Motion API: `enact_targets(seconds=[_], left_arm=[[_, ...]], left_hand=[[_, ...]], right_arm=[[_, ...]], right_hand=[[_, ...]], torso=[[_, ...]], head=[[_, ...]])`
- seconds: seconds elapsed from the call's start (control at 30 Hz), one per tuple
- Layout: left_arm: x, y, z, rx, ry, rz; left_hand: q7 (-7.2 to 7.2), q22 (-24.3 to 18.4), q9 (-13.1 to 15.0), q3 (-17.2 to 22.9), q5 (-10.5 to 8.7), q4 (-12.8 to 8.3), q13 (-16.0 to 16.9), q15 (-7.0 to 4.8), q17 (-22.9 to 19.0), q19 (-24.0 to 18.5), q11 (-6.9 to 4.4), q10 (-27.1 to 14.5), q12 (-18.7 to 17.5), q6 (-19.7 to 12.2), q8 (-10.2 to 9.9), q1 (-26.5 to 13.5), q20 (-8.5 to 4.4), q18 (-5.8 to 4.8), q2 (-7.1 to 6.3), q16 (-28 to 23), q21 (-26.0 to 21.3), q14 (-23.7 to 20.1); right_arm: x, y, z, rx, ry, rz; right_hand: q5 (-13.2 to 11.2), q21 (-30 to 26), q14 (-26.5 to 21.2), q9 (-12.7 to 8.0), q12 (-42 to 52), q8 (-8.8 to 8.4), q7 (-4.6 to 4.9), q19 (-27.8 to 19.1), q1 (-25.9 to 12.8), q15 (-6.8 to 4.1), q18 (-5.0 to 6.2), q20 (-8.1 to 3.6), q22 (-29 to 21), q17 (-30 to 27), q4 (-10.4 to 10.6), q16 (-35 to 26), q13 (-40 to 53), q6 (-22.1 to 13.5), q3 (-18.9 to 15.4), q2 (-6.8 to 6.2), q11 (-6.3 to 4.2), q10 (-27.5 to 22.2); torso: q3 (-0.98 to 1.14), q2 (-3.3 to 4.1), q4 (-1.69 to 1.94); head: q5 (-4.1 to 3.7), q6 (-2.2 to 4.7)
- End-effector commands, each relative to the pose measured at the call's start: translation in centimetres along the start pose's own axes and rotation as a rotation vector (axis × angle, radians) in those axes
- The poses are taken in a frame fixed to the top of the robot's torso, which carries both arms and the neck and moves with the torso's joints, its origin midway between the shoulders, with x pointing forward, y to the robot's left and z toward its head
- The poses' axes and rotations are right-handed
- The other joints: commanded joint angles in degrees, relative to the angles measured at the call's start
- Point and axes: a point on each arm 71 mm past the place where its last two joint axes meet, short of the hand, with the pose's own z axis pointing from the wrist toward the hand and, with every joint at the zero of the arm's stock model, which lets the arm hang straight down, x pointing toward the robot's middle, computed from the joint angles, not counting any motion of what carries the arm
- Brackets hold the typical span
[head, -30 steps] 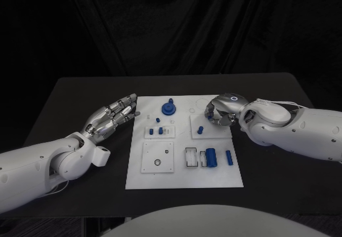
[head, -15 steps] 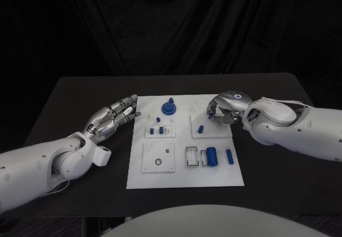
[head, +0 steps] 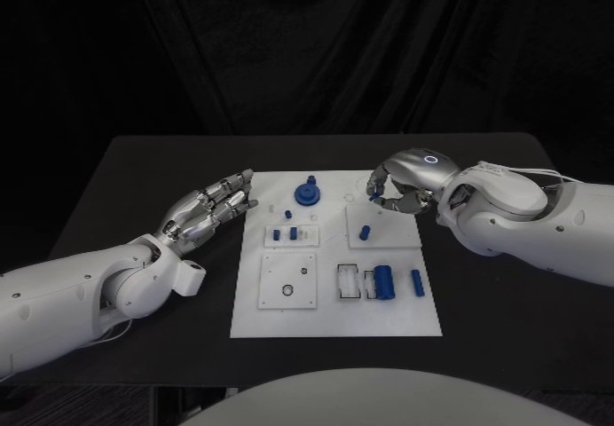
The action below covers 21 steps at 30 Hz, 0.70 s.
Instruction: Assemble the parts on the task board
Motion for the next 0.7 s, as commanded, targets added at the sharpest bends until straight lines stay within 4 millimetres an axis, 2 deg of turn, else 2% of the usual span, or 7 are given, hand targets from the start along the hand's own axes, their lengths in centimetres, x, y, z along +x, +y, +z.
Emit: enact_targets(seconds=[0.03, 0.2, 0.43, 0.5, 0.7], left_arm=[[0.2, -0.2, 0.1, 0.038, -0.001, -0.007], [0.2, -0.2, 0.1, 0.038, -0.002, -0.006], [0.4, -0.1, 0.3, 0.041, 0.005, -0.01], [0.5, -0.1, 0.4, 0.042, 0.005, -0.011], [0.5, -0.1, 0.3, 0.04, 0.005, -0.011]], left_hand=[[0.29, -0.08, 0.03, -0.07, 0.3, -0.18, -0.04, 0.1, -0.08, -0.33, 0.19, -0.22, -0.08, -0.03, -0.22, 0.5, -0.14, 0.26, -0.03, -0.06, -0.29, -0.41], [0.3, -0.12, 0.02, -0.09, 0.32, -0.14, -0.05, 0.04, -0.09, -0.39, 0.23, -0.26, -0.13, -0.15, -0.24, 0.49, -0.25, 0.25, 0.0, -0.08, -0.32, -0.46], [0.36, -0.21, 0.01, -0.08, 0.37, 0.12, -0.06, -0.15, -0.12, -0.49, 0.29, -0.3, -0.13, -0.21, -0.25, 0.38, -0.47, 0.24, 0.25, -0.11, -0.37, -0.57], [0.36, -0.21, 0.01, -0.08, 0.37, 0.12, -0.06, -0.15, -0.12, -0.49, 0.29, -0.3, -0.13, -0.21, -0.25, 0.38, -0.47, 0.24, 0.25, -0.11, -0.37, -0.57], [0.49, -0.23, 0.04, -0.04, 0.56, 0.18, -0.04, -0.24, -0.11, -0.52, 0.37, -0.25, -0.04, 0.02, -0.21, 0.39, -0.58, 0.23, 0.39, -0.11, -0.39, -0.57]], right_arm=[[0.0, 1.9, 0.1, -0.024, 0.039, 0.003], [0.5, 5.5, 0.4, -0.117, 0.074, -0.002], [2.0, 10.6, 1.9, -0.261, 0.114, -0.029], [2.5, 11.5, 2.4, -0.285, 0.127, -0.039], [3.9, 13.1, 3.4, -0.32, 0.172, -0.063]], right_hand=[[-0.22, 0.67, 0.64, 0.22, -0.35, 0.08, -0.19, 0.54, 0.15, 0.07, -0.61, -0.05, 4.72, 0.48, 0.15, 0.44, -0.09, 0.06, -0.13, 0.36, -0.08, 0.56], [-0.35, 2.07, 1.45, 0.3, -0.67, -0.16, -0.15, 1.42, 0.41, 0.01, -0.84, -0.13, 5.06, 1.49, 0.02, 1.32, -0.24, -0.18, -0.13, 0.32, -0.08, 0.57], [-0.62, 2.39, 1.74, 0.39, -0.86, -0.3, -0.14, 1.79, 0.71, -0.03, -0.88, -0.19, 5.13, 1.65, -0.23, 1.51, -0.34, -0.19, -0.14, 0.23, -0.12, 0.75], [-0.67, 2.44, 1.81, 0.42, -0.93, -0.37, -0.11, 1.87, 0.91, -0.05, -0.88, -0.21, 5.14, 1.7, -0.37, 1.55, -0.37, -0.21, -0.08, 0.26, -0.12, 0.8], [-1.24, 1.93, 1.56, 0.41, -1.13, -0.62, -0.02, 1.73, 1.07, -0.01, -0.81, -0.22, 5.02, 1.15, -0.57, 1.13, -0.46, -0.41, -0.13, 0.11, -0.05, 0.81]], torso=[[-0.07, -0.01, 0.04], [-0.08, 0.0, -0.06], [-0.06, 0.05, 0.17], [0.03, 0.06, 0.08], [0.02, 0.0, 0.0]], head=[[0.77, -0.01], [2.47, -0.01], [3.42, -0.01], [3.67, -0.01], [4.15, -0.01]])
